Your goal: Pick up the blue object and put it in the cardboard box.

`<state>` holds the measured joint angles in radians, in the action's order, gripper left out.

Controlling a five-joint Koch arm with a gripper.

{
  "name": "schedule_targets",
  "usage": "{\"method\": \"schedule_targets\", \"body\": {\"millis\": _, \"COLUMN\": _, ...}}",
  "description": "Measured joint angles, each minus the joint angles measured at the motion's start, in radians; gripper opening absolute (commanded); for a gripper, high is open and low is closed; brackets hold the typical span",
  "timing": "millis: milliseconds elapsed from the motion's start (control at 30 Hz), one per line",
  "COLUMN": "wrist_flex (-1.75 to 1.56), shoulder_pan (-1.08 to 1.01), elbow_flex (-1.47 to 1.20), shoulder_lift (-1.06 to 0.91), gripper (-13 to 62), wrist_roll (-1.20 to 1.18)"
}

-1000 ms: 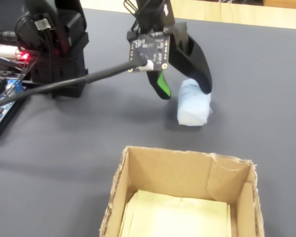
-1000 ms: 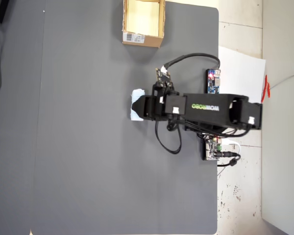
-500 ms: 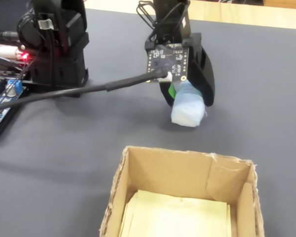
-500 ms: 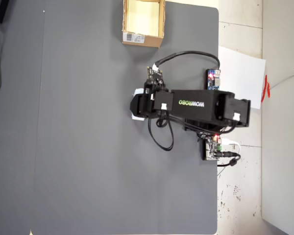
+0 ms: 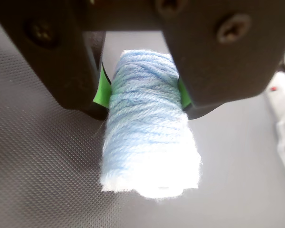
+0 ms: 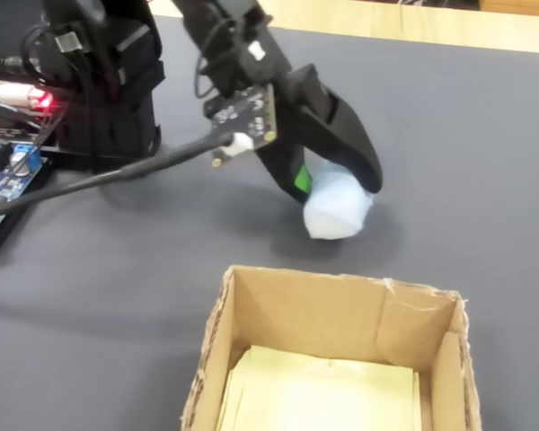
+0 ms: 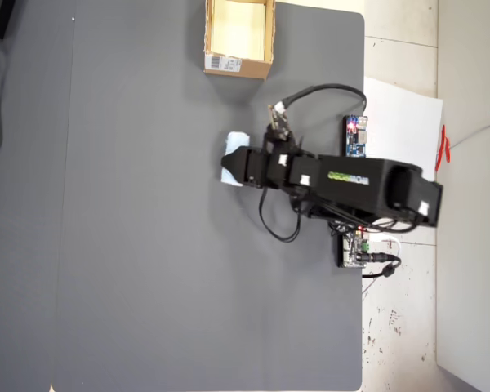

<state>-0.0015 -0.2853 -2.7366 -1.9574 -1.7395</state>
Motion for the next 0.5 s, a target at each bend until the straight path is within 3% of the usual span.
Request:
{"method": "schedule_targets", "body": {"millis": 367, "wrist_flex": -0.175, "shoulder_pan": -0.063, "elbow_flex": -0.130, "shoulder_lift": -0.249, "gripper": 14.1, "wrist_roll": 0.143}}
{"method": "schedule_targets", "body": {"millis": 500, "wrist_flex": -0.175, "shoulder_pan": -0.156, "elbow_flex": 0.008, "shoulder_lift": -0.239, "gripper": 14.1, "wrist_roll": 0.250}}
